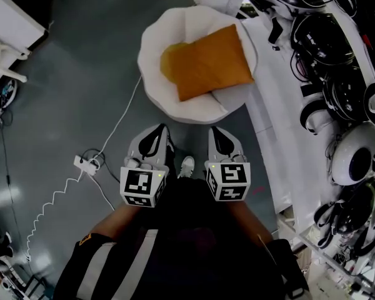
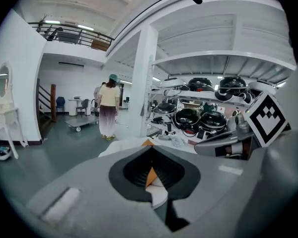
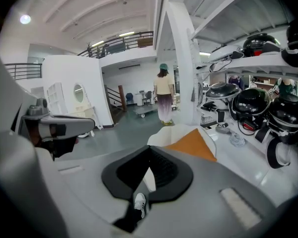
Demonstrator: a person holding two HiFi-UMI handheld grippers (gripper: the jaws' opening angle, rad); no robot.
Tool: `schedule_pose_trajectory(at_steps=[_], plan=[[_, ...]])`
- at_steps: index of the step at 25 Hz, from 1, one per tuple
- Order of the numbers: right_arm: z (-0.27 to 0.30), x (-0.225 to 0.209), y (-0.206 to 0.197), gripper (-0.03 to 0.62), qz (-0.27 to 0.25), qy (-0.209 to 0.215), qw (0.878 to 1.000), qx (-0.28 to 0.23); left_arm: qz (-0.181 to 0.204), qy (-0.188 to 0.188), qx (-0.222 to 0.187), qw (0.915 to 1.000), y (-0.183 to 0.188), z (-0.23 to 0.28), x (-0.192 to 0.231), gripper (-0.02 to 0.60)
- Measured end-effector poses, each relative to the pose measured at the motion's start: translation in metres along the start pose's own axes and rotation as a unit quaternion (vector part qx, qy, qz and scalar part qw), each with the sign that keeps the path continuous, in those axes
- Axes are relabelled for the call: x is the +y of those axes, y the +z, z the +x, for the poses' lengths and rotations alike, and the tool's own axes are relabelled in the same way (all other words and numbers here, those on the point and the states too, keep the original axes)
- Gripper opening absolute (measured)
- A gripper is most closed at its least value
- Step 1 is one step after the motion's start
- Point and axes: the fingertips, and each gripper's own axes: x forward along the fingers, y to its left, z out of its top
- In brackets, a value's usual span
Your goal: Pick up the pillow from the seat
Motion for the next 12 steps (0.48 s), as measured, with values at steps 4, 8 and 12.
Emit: schedule_pose_trajectory(at_steps=[4,8,12], plan=[[0.023,-0.011,0.005,0.002,0.003,-0.018,1.000,0.016,-0.005,-0.021,0.006,0.9997,-0.001,0.031,0.011,0.005],[0.054,-0.023,0.007,0.002,0.008,-0.026,0.999,0.040,-0.003,-0.038,0.017,0.9991,0.004,0.070,0.025,0.005],[0.087,-0.037,0.007,0.002,0.014,-0.034,0.997,0.063,0.003,-0.051,0.030,0.9982,0.003,0.106,0.039,0.005]])
